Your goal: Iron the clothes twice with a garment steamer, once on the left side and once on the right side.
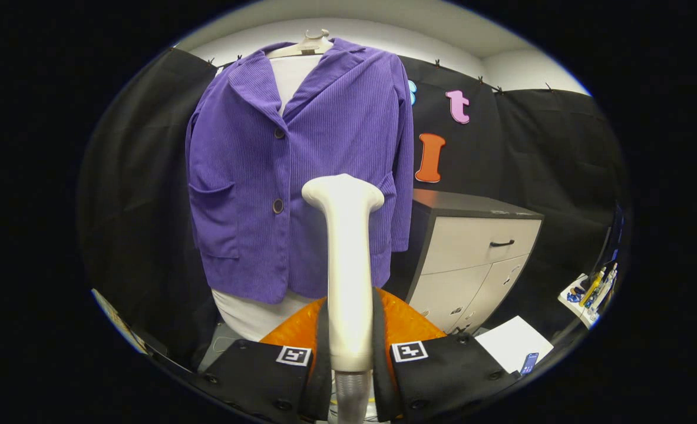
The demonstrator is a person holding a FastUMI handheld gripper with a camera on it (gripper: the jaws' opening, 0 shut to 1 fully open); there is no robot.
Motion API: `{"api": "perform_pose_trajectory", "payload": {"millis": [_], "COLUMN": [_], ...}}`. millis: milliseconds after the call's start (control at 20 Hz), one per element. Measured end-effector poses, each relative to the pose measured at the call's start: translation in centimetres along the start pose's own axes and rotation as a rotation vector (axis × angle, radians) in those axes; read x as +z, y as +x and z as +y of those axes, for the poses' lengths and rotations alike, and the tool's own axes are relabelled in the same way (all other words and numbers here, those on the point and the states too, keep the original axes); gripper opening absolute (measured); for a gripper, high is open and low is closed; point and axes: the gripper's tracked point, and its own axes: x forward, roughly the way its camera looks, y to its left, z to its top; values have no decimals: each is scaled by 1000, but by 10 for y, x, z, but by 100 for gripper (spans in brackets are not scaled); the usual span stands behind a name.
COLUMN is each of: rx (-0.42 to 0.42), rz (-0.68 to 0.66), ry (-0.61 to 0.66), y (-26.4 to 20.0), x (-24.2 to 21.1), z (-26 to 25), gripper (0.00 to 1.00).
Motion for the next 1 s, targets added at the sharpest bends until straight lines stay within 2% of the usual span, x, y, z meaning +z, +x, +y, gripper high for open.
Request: {"api": "perform_pose_trajectory", "payload": {"millis": [250, 450, 700, 1000], "rx": [7, 4, 4, -29], "rz": [80, 85, 53, -47], "ry": [10, 2, 41, 26], "y": [6, 5, -2, -16], "x": [-31, -36, -17, 33], "z": [0, -1, -4, -15], "gripper": [37, 36, 36, 36]}}
